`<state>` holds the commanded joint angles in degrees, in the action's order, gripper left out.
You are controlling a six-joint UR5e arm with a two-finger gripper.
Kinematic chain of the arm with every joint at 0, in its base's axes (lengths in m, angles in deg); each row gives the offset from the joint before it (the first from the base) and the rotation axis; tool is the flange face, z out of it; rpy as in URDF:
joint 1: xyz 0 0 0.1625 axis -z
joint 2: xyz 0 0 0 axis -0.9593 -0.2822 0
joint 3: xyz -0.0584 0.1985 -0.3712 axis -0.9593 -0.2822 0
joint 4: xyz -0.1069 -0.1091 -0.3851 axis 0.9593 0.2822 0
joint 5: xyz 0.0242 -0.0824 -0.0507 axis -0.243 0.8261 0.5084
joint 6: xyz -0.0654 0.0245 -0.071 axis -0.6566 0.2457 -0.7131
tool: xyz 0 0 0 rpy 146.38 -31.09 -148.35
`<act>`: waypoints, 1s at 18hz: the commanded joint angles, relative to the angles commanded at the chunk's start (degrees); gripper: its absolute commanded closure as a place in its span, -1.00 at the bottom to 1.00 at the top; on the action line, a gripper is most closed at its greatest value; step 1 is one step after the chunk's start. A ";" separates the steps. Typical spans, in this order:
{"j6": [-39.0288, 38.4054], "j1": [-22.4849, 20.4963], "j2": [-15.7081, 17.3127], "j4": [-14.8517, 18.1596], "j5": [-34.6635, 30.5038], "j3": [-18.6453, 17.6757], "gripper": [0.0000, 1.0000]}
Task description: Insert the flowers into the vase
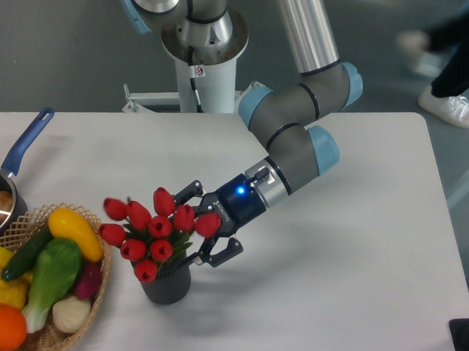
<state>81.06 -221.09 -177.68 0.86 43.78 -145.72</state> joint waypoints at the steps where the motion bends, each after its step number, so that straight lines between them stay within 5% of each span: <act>1: 0.00 0.00 0.00 -0.09 0.09 0.00 -0.61; 9: -1.57 -4.30 2.37 0.35 -2.28 -0.26 -1.00; 15: -2.64 -8.51 6.93 0.35 -12.37 -0.26 -1.00; 18: -3.60 -10.19 11.23 0.44 -22.72 0.26 -1.00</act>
<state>77.47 -231.28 -166.44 1.30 21.06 -145.46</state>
